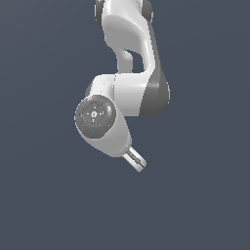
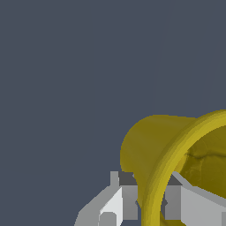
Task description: Pick up the object and move it to a goal position.
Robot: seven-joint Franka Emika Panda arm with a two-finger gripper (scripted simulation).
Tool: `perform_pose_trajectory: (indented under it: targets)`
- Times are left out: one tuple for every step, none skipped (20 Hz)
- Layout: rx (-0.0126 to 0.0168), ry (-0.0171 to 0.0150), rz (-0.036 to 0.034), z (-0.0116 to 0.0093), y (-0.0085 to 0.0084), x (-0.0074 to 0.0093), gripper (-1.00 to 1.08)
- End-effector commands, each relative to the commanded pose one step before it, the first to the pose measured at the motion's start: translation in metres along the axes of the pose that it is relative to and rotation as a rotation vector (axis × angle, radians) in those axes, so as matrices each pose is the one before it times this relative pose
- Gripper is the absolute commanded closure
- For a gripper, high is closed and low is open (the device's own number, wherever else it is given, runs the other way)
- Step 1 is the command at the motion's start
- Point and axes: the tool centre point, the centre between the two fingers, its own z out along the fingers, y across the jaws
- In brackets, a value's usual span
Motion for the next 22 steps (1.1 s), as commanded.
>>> perform_pose_trajectory:
  targets:
    - [0.01824, 0.01429, 0.01404, -0.02865, 0.0086, -0.00932, 1.08]
    - [0.00661, 0.00503, 0.00603, -0.01125, 0.00354, -0.00369, 1.08]
    - [0.00678, 0.00518, 0.00619, -0.01155, 0.00363, -0.00378, 1.08]
    - [0.00693, 0.00531, 0.00634, -0.01185, 0.00371, -0.00388, 1.08]
    - [0.00705, 0.00541, 0.00646, -0.01209, 0.00377, -0.00395, 1.08]
    - [0.00708, 0.00546, 0.0065, -0.01217, 0.00379, -0.00397, 1.08]
    - [0.00708, 0.00549, 0.00651, -0.01222, 0.00379, -0.00397, 1.08]
    - [0.00709, 0.00552, 0.00654, -0.01226, 0.0038, -0.00397, 1.08]
    - [0.00706, 0.00553, 0.00653, -0.01226, 0.00378, -0.00396, 1.08]
    - [0.007, 0.00552, 0.00649, -0.01222, 0.00375, -0.00394, 1.08]
    - [0.00692, 0.0055, 0.00644, -0.01214, 0.0037, -0.0039, 1.08]
    - [0.0068, 0.00545, 0.00636, -0.01198, 0.00364, -0.00384, 1.08]
    - [0.00658, 0.00531, 0.00617, -0.01165, 0.00351, -0.00371, 1.08]
    - [0.00633, 0.00515, 0.00596, -0.01127, 0.00337, -0.00358, 1.08]
    - [0.00604, 0.00497, 0.00572, -0.01084, 0.0032, -0.00343, 1.08]
    - [0.00579, 0.0048, 0.0055, -0.01041, 0.00307, -0.00327, 1.08]
    - [0.00548, 0.00458, 0.00522, -0.00991, 0.00288, -0.0031, 1.08]
    - [0.00515, 0.00434, 0.00492, -0.00938, 0.00269, -0.00292, 1.08]
    - [0.00482, 0.0041, 0.00463, -0.00883, 0.0025, -0.00272, 1.08]
    - [0.00446, 0.00383, 0.00429, -0.00822, 0.00228, -0.00252, 1.08]
    - [0.00409, 0.00355, 0.00394, -0.00757, 0.00207, -0.0023, 1.08]
    - [0.00366, 0.00321, 0.00354, -0.00685, 0.00181, -0.00206, 1.08]
